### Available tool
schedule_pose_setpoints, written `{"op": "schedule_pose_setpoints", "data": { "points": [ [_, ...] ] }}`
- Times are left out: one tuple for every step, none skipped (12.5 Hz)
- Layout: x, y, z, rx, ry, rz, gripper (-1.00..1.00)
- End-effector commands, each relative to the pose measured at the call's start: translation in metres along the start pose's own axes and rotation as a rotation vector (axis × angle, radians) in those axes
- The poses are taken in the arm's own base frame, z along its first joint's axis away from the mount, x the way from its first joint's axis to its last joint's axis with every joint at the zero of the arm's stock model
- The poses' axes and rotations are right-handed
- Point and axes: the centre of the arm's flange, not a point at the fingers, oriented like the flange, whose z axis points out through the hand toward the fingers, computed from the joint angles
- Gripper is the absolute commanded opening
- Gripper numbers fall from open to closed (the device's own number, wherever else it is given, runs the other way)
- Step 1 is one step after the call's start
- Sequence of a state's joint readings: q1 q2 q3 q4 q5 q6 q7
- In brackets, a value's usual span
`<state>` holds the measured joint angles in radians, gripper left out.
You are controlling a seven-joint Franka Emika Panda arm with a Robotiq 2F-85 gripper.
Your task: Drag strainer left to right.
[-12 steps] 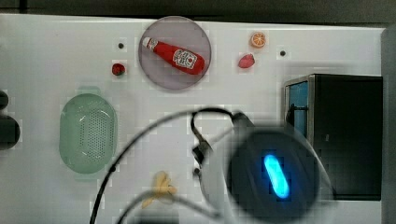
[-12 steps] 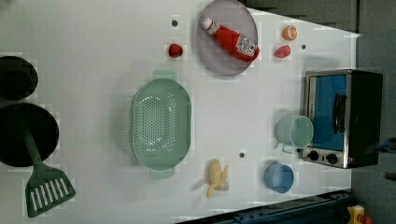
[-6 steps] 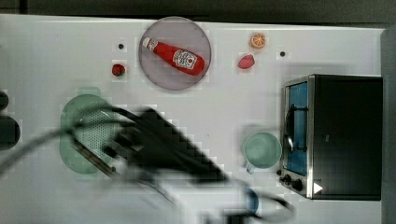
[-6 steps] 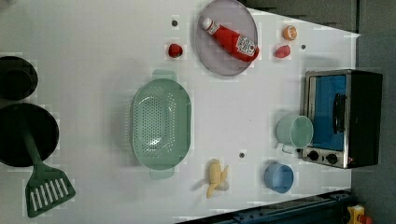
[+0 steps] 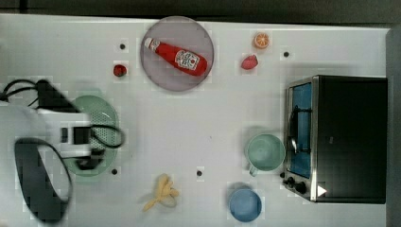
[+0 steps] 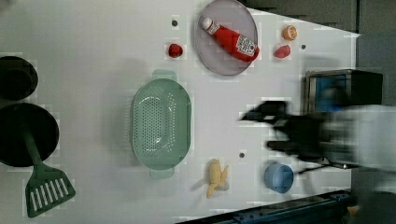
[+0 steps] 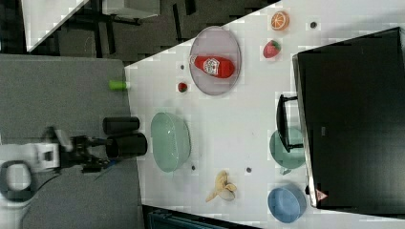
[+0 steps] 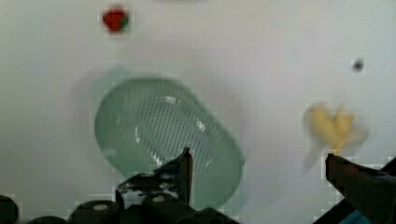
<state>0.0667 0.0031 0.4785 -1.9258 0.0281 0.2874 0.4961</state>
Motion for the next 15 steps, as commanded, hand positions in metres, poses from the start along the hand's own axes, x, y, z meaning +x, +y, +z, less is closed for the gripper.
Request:
{"op": "schedule_pose_setpoints", "data": {
  "points": [
    [-0.041,-0.024,0.017,0.045,-0.006,0.35,1.0],
    [-0.046,-0.036,0.037,0.049,-0.018,0.435,1.0],
    [-0.049,-0.046,0.059,0.046,-0.022,0.516,1.0],
    [-0.048,-0.054,0.083,0.03,-0.016,0.59,1.0],
    [-0.045,-0.06,0.107,0.011,-0.006,0.653,1.0],
    [-0.043,-0.065,0.132,-0.005,0.001,0.702,1.0],
    [-0.04,-0.07,0.155,-0.016,0.001,0.737,1.0],
    [-0.037,-0.074,0.178,-0.022,-0.008,0.751,1.0],
    [-0.035,-0.078,0.2,-0.026,-0.021,0.743,1.0],
    [-0.031,-0.08,0.222,-0.027,-0.039,0.743,1.0],
    [-0.025,-0.082,0.242,-0.018,-0.057,0.746,1.0],
    [-0.018,-0.082,0.26,-0.001,-0.074,0.754,1.0],
    [-0.013,-0.08,0.274,0.013,-0.089,0.765,1.0],
    [-0.008,-0.076,0.284,0.023,-0.097,0.776,1.0],
    [-0.002,-0.069,0.293,0.022,-0.092,0.787,1.0]
  ]
}}
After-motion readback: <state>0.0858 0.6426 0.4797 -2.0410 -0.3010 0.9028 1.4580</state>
